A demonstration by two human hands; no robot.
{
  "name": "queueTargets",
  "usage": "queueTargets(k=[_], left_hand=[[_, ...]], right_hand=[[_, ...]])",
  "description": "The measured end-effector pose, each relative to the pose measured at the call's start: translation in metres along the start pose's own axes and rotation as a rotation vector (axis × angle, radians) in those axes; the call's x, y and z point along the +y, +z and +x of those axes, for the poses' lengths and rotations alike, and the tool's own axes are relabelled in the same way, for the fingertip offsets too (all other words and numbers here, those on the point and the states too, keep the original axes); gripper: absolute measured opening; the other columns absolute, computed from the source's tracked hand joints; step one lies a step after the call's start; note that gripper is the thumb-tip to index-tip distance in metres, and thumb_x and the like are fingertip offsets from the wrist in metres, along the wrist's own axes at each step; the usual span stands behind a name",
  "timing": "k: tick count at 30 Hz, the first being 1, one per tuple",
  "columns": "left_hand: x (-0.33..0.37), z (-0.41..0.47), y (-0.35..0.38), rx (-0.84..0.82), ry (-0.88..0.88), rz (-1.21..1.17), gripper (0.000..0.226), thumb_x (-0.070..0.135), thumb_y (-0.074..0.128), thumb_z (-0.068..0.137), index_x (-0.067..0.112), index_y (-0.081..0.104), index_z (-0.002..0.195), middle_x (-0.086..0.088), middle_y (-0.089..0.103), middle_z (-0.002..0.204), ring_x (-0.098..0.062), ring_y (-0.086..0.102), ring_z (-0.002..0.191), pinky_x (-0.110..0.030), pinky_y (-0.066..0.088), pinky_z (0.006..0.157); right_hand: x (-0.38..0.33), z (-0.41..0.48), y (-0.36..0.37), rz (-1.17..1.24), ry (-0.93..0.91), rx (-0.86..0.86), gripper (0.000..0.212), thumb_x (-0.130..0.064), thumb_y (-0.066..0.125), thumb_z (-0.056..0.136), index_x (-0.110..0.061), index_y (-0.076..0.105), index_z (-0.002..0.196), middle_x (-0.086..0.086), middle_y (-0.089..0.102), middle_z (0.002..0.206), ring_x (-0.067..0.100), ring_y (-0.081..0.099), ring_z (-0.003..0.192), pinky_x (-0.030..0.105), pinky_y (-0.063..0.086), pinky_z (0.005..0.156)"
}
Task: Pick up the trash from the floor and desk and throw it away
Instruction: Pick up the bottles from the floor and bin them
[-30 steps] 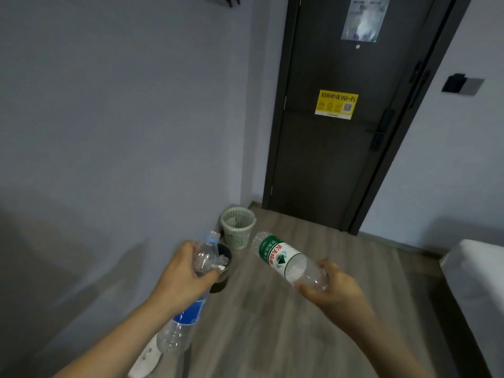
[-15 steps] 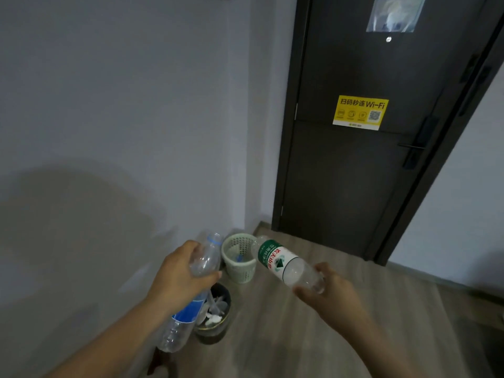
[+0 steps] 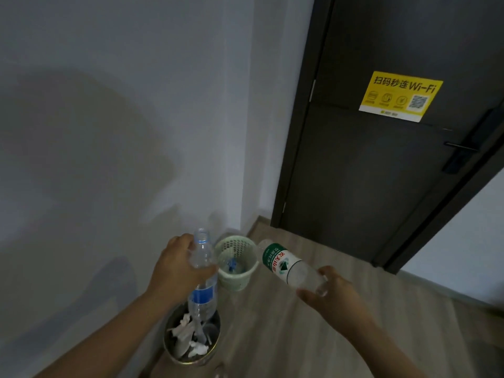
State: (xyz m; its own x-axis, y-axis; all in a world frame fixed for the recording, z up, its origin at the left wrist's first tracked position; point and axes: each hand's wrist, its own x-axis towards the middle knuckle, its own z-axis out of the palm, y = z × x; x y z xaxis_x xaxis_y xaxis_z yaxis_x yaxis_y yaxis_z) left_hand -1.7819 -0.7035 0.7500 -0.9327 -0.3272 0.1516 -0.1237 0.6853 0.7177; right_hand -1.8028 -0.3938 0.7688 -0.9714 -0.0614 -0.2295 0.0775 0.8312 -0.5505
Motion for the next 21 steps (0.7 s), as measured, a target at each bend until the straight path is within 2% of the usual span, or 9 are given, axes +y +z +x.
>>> queueTargets(k=[6,11,14,16,18,21], left_hand=[[-0.034,0.116,0.040,-0.097,-0.078,-0.003,0.058,0.038,0.085,0.062,0.028,0.043,0.101,0.006,0.047,0.100,-0.016,0.052,0.091,-0.029,0.042,0.075],[-0.056,0.189,0.073,-0.159,-0.133,-0.055,0.056,0.032,0.086,0.062,0.026,0.046,0.101,0.005,0.053,0.100,-0.015,0.056,0.085,-0.027,0.040,0.065],[-0.063,0.218,0.098,-0.197,-0.156,-0.084,0.076,0.027,0.088,0.062,0.023,0.037,0.118,0.002,0.053,0.102,-0.019,0.058,0.086,-0.026,0.042,0.062],[-0.069,0.236,0.115,-0.222,-0.172,-0.084,0.085,0.027,0.088,0.062,0.027,0.029,0.124,0.002,0.052,0.103,-0.019,0.059,0.086,-0.027,0.046,0.063],[-0.077,0.257,0.136,-0.231,-0.186,-0.085,0.082,0.028,0.088,0.062,0.033,0.030,0.119,0.006,0.053,0.098,-0.013,0.058,0.081,-0.025,0.047,0.061],[-0.091,0.278,0.166,-0.213,-0.202,-0.080,0.051,0.030,0.082,0.062,0.032,0.039,0.089,0.008,0.055,0.079,-0.006,0.056,0.068,-0.024,0.044,0.056]], right_hand=[[-0.028,0.114,0.012,-0.075,0.094,-0.059,0.064,-0.052,0.072,0.077,-0.019,0.046,0.126,-0.003,0.067,0.099,0.011,0.063,0.087,0.026,0.053,0.075],[-0.037,0.188,0.027,-0.096,0.136,-0.120,0.059,-0.050,0.071,0.078,-0.019,0.047,0.120,-0.001,0.066,0.100,0.016,0.065,0.088,0.032,0.055,0.077],[-0.034,0.224,0.038,-0.111,0.148,-0.176,0.058,-0.050,0.071,0.078,-0.019,0.046,0.120,-0.002,0.065,0.100,0.016,0.065,0.089,0.033,0.055,0.078],[-0.030,0.251,0.043,-0.104,0.150,-0.213,0.059,-0.050,0.071,0.078,-0.019,0.045,0.121,-0.004,0.061,0.096,0.014,0.063,0.086,0.029,0.054,0.075],[-0.023,0.286,0.052,-0.090,0.145,-0.255,0.060,-0.048,0.071,0.079,-0.019,0.044,0.123,-0.005,0.060,0.094,0.012,0.062,0.083,0.025,0.053,0.073],[-0.011,0.329,0.066,-0.080,0.124,-0.293,0.056,-0.046,0.071,0.080,-0.018,0.044,0.121,-0.008,0.056,0.091,0.010,0.061,0.081,0.025,0.054,0.071]])
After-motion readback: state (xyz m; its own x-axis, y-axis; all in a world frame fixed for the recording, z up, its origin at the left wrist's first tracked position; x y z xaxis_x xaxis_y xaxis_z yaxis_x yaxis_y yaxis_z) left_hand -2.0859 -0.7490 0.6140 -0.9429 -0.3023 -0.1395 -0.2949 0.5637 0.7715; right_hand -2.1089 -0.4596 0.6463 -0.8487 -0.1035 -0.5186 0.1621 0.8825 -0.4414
